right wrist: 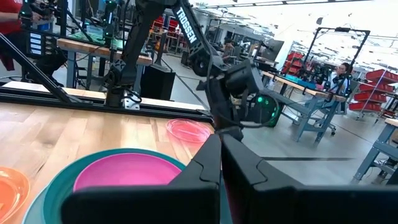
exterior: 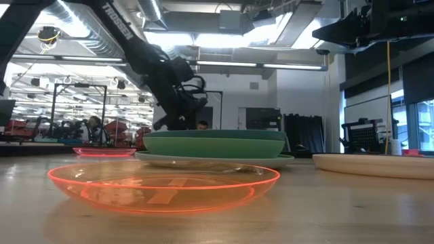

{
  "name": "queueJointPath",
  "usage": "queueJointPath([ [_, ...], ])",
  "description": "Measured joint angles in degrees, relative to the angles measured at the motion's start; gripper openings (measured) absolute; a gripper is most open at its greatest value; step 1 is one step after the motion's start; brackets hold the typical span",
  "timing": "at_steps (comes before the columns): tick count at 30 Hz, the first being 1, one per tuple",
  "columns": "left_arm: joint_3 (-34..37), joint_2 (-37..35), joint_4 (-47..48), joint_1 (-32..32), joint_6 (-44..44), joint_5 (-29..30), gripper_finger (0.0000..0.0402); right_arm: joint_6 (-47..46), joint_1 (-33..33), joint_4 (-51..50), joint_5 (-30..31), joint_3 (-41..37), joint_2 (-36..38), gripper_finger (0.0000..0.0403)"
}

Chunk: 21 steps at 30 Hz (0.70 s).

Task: Stack plastic plates
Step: Stack the black plate on the pink plate

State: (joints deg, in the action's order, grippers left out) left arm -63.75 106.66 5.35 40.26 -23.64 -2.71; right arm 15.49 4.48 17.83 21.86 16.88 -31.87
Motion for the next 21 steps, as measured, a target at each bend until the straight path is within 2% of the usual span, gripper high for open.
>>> queueJointPath([
  [11, 0.0, 3.29, -0.45, -0.31, -0.33, 0.59, 0.011, 0.01, 0.0, -0.03, -0.01, 0.0, -0.01, 0.0007],
  [16, 0.02, 5.68, -2.42, -0.64, -0.42, -2.0, 0.011, 0.01, 0.01, -0.03, 0.01, 0.0, 0.01, 0.0007],
  [21, 0.02, 6.77, -3.34, -0.76, -0.22, -1.79, 0.0106, 0.01, 0.01, -0.03, -0.01, 0.0, -0.01, 0.0008],
])
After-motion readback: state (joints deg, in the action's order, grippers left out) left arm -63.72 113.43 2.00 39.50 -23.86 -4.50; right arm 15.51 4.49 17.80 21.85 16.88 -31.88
